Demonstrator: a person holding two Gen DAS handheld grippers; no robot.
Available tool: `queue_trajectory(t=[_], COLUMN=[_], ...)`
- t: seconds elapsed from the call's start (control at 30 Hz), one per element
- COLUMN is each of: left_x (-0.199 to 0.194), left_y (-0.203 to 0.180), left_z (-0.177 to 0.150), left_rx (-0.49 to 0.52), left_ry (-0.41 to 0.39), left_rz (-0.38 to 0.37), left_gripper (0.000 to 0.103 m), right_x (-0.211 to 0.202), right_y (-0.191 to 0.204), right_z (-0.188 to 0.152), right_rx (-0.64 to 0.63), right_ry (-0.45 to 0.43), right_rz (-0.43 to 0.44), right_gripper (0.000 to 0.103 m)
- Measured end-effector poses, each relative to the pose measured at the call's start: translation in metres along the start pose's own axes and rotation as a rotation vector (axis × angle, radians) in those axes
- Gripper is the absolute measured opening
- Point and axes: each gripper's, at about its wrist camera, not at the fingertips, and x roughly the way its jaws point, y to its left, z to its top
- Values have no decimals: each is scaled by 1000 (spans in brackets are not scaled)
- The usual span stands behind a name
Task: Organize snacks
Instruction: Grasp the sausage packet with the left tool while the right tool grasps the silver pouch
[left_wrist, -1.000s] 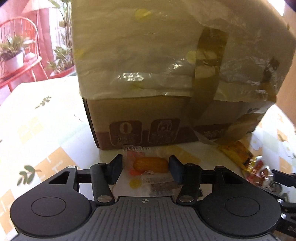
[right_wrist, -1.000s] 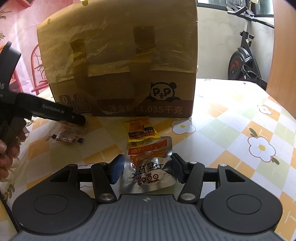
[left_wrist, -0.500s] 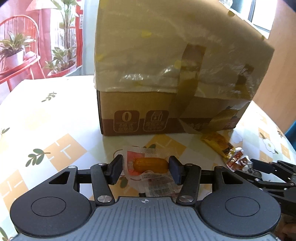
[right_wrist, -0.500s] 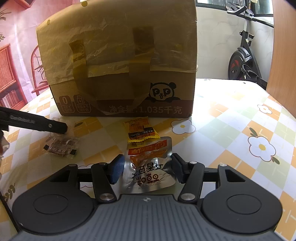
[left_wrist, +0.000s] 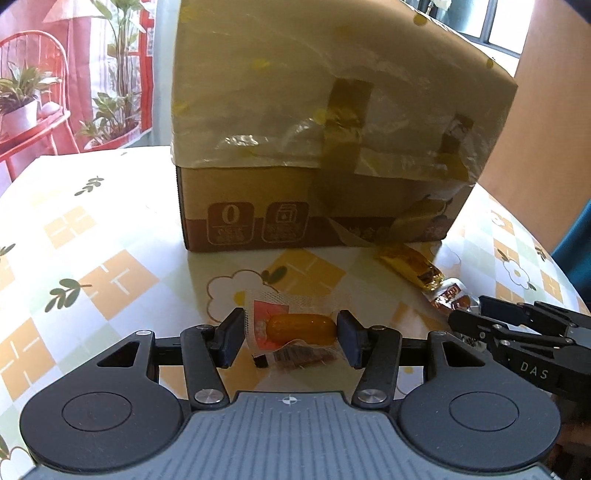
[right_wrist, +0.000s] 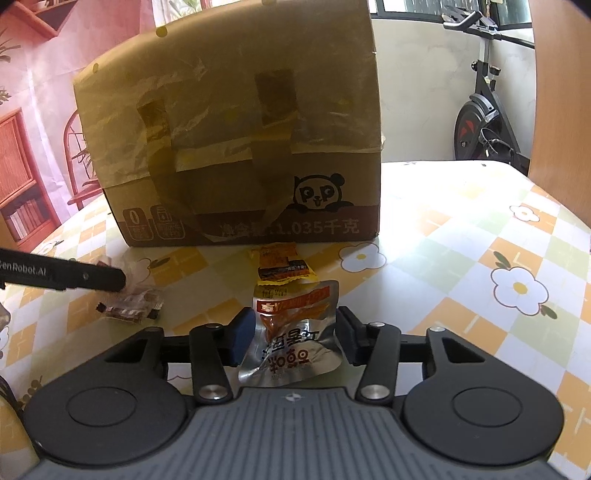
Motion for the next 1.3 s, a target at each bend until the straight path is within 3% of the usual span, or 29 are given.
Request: queue_trajectory(t=[0.4, 0.43, 0.5, 0.67, 0.87, 1.03, 1.3], left_x=[2, 1, 0, 0, -2, -1, 1], left_y=[-4, -4, -4, -3, -4, -2, 2], left_z=[-5, -5, -5, -7, -7, -7, -8], left_rx=[5, 4, 2, -5, -1, -11, -29], left_ry=[5, 3, -1, 6, 0, 0, 9], left_rz=[-18, -19, -22, -30, -39, -41, -41], left_gripper=[56, 56, 56, 56, 56, 56, 56], right_x=[-6, -8, -10, -19, -16, -12, 3], right_y=[5, 5, 4, -1, -6, 5, 23], right_z=[-1, -1, -1, -2, -2, 1, -4], right_rx=[-25, -25, -17, 22, 73, 37, -97], right_ry=[-23, -24, -26, -21, 28, 43, 74], right_rz=[12, 13, 12, 0, 2, 25, -53], right_gripper=[46, 37, 29, 29, 33, 53, 55])
